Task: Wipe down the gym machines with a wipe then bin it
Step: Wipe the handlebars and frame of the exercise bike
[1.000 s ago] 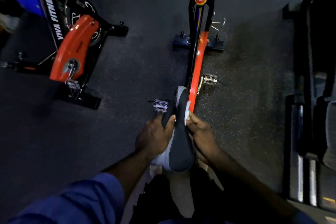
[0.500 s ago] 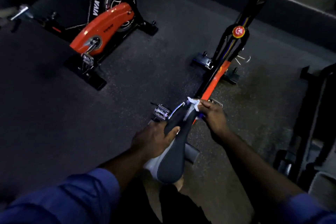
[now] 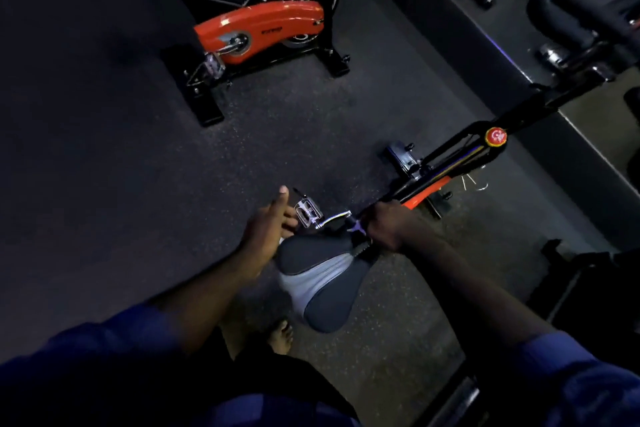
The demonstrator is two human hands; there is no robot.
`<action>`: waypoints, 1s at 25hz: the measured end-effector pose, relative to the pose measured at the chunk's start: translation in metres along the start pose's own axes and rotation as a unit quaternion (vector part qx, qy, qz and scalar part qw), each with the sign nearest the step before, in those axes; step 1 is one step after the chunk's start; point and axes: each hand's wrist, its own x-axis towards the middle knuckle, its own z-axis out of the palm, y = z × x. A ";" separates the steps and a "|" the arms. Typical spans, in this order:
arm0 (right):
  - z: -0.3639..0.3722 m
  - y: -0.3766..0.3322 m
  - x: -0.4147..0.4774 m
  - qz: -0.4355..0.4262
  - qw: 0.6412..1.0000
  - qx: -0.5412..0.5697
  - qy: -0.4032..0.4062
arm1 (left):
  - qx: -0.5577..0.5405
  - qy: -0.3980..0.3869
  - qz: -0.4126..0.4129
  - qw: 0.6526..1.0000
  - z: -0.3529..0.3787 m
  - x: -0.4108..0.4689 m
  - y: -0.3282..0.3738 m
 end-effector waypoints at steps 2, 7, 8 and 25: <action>0.006 -0.018 0.009 -0.026 0.999 0.001 -0.019 | -0.007 -0.004 -0.035 0.999 -0.009 -0.009 -0.015; 0.019 -0.052 0.024 -0.041 0.997 0.061 -0.018 | -0.078 0.008 -0.114 0.990 -0.021 -0.026 -0.040; 0.018 -0.053 0.028 -0.039 0.994 0.102 -0.023 | -0.084 0.010 -0.122 0.989 -0.024 -0.028 -0.041; 0.043 -0.104 0.014 -0.455 0.860 -0.230 0.004 | -0.086 0.051 -0.075 0.992 -0.037 -0.036 -0.033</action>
